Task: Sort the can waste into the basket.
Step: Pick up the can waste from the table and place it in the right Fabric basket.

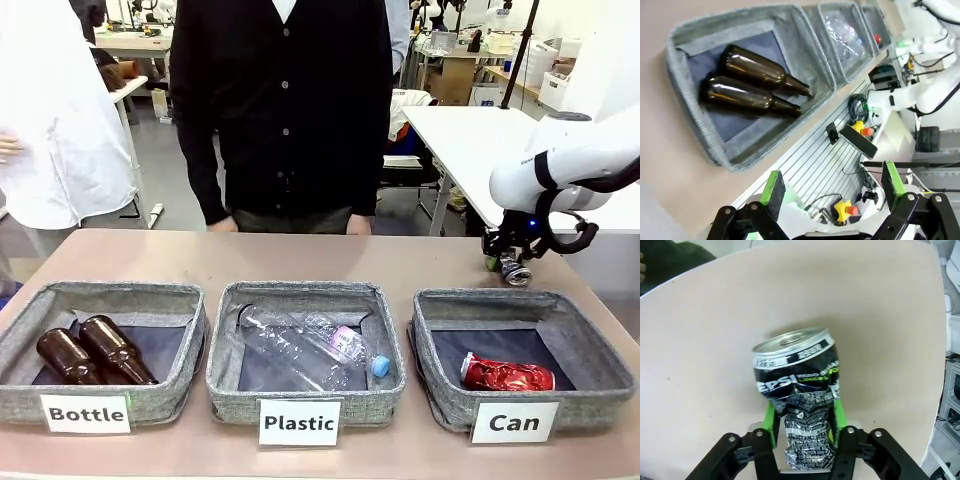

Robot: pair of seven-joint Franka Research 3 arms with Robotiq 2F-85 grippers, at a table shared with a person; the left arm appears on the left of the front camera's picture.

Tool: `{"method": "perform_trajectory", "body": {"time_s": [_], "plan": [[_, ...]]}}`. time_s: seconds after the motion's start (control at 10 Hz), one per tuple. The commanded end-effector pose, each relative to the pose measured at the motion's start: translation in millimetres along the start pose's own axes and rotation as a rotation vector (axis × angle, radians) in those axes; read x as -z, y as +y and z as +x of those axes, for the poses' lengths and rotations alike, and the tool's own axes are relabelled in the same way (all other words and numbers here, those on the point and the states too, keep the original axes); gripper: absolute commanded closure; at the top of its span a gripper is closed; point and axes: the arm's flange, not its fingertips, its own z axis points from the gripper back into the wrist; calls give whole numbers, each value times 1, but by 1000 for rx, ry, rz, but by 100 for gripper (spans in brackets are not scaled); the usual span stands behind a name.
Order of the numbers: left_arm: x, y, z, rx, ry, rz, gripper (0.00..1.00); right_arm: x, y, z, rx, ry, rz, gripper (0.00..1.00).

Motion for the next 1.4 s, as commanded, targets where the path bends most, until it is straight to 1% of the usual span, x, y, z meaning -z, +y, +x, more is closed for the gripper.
{"method": "perform_trajectory", "body": {"time_s": [0.0, 0.2, 0.3, 0.4, 0.5, 0.7, 1.0, 1.1, 1.2, 1.3], "plan": [[37, -10, -2, 48, 23, 12, 0, 0, 1, 5, 3, 10, 16, 100], [78, -15, -2, 86, 136, 79, 0, 0, 1, 5, 2, 9, 17, 100], [94, -15, -1, 103, 165, 112, 0, 0, 1, 6, 4, 7, 20, 100], [100, -16, 2, 66, 161, 86, 0, -1, 0, 7, 6, 2, 24, 100], [76, -14, 8, 80, 133, 66, 0, -1, 0, 6, 6, 0, 28, 100], [76, -14, 8, 80, 133, 66, 0, -2, 0, 3, -3, 1, 23, 100], [76, -14, 8, 80, 133, 66, 0, -24, -3, -2, -20, -12, 21, 100], [76, -14, 8, 80, 133, 66, 0, -43, -3, -13, -93, 21, 83, 100], [76, -14, 8, 80, 133, 66, 0, -86, -4, -46, -189, 16, 87, 100], [76, -14, 8, 80, 133, 66, 0, -126, -6, -82, -259, -17, 105, 100]]}}
